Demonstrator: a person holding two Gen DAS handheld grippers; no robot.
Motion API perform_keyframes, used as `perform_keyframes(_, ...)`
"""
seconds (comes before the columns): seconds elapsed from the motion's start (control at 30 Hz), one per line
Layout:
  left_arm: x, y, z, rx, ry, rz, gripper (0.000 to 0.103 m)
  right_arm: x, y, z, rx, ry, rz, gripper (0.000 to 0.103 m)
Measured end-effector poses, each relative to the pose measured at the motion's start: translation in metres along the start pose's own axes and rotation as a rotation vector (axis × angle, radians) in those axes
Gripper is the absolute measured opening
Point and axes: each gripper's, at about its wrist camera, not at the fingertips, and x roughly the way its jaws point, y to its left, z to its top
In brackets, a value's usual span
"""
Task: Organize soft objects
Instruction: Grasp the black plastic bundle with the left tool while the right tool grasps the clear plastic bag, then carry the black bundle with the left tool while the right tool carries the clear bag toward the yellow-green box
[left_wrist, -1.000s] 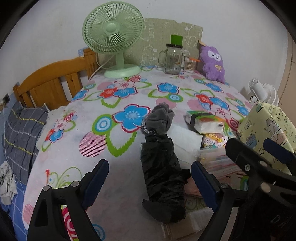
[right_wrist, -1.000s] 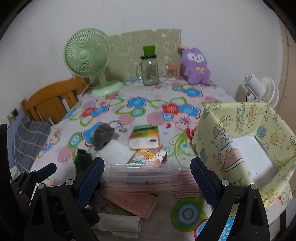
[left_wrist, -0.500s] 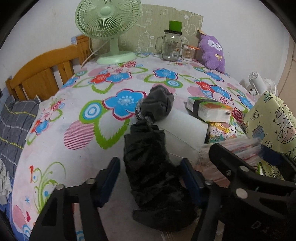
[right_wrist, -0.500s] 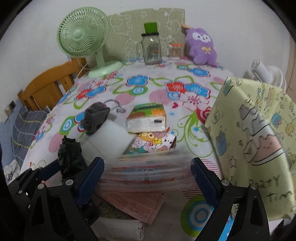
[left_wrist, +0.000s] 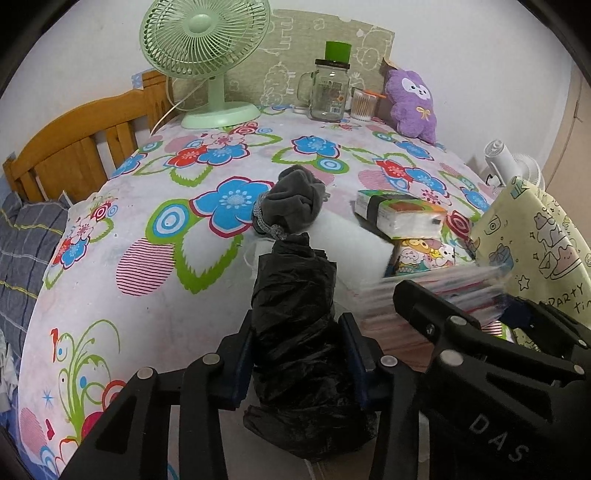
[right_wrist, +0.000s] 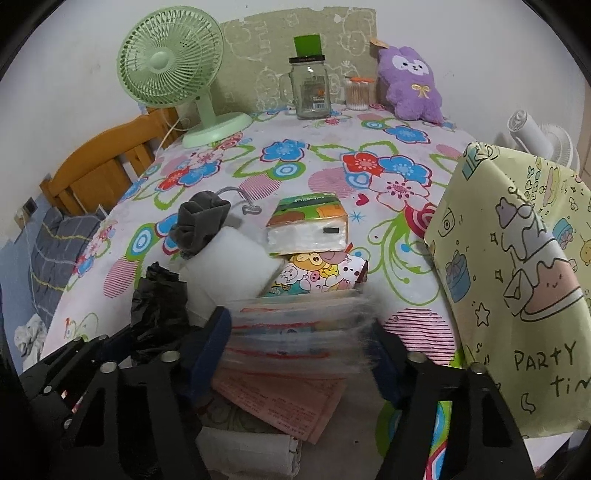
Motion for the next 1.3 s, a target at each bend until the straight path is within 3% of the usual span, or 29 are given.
perform_keyframes(0.27, -0.011, -0.008, 0.004, 0.018, -0.025, 0.001, 0.043, -0.014, 0.001, 0.002, -0.015, -0.026, 0.023, 0.04)
perform_keyframes(0.47, -0.023, -0.017, 0.009, 0.043, -0.042, 0.009, 0.043, -0.027, 0.002, 0.004, -0.02, -0.044, 0.064, 0.028)
perform_keyframes(0.83, -0.053, -0.032, 0.018, 0.075, -0.088, 0.04, 0.043, -0.056, 0.0, 0.014, -0.025, -0.093, 0.087, 0.018)
perform_keyframes(1.3, -0.09, -0.054, 0.028, 0.097, -0.157, 0.032, 0.043, -0.103, -0.005, 0.022, -0.048, -0.17, 0.021, 0.016)
